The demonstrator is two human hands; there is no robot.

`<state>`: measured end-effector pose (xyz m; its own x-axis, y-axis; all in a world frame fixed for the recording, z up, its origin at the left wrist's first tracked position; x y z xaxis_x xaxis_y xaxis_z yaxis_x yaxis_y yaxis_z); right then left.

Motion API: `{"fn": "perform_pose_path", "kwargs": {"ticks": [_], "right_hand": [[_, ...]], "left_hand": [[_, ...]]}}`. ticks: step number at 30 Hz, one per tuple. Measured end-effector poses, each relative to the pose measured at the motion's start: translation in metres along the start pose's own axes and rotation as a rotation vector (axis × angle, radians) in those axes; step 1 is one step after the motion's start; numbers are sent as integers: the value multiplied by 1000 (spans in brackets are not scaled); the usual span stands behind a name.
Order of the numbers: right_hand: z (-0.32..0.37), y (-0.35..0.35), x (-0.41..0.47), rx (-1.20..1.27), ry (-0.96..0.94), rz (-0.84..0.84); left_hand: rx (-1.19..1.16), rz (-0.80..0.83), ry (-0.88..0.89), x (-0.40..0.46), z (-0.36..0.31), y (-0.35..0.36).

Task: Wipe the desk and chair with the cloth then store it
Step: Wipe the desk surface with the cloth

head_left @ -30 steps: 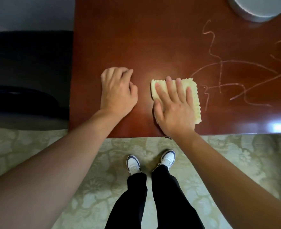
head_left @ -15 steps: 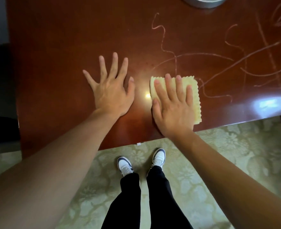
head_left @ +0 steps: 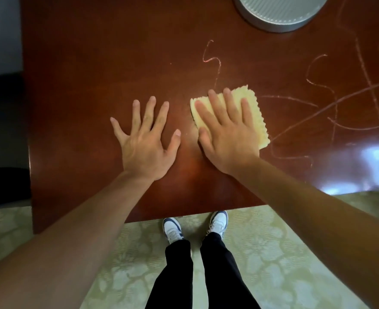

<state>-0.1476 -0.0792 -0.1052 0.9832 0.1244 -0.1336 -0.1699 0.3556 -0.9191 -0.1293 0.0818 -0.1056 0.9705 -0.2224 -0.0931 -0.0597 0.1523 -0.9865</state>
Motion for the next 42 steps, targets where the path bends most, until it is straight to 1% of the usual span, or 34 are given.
{"fn": "perform_pose_path", "kwargs": {"ticks": [3, 6, 10, 12, 14, 16, 18, 20, 23, 25, 28, 32, 36, 38, 42], "right_hand": [[29, 14, -22, -8, -125, 49], [38, 22, -43, 7, -186, 102], [35, 18, -26, -5, -274, 173], [29, 12, 8, -21, -254, 184], [24, 6, 48, -37, -199, 160], [27, 0, 69, -32, -181, 130], [32, 3, 60, -9, -215, 132], [41, 10, 29, 4, -274, 155], [44, 19, -5, -4, -286, 205], [43, 23, -6, -33, -305, 242], [44, 19, 18, -66, -362, 275], [40, 5, 89, 2, -212, 180], [53, 3, 132, -13, -167, 148], [54, 2, 121, 14, -166, 143], [55, 10, 51, 28, -197, 168]], "left_hand": [[21, 27, 12, 0, -1, 2], [29, 46, 10, 0, -1, 2], [-4, 24, -6, 1, 1, 0], [-18, -13, -26, -1, 3, -3], [-38, -51, -38, -2, 4, -6], [-53, -72, -42, -3, 4, -9], [-62, -80, -46, -3, 5, -10], [-51, -72, -50, -4, 6, -10], [-44, -49, -47, -3, 8, -10], [-50, -55, -45, -3, 7, -10], [-66, -64, -51, -2, 7, -11], [-76, -66, -73, -2, 9, -11], [-74, -56, -64, 0, 9, -10], [-82, -48, -63, 0, 9, -9], [-102, -37, -42, 0, 9, -9]]}}
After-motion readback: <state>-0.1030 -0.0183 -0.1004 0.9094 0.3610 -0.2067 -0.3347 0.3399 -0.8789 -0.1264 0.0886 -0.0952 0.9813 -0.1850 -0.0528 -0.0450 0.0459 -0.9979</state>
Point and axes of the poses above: each hand's wrist, its own x-axis towards the middle knuckle, its own y-axis out of the palm, z = x × y, the point moved 10 cm from there along x, towards the middle knuckle, and after that the axes turned 15 degrees about x, right-handed, at the moved point
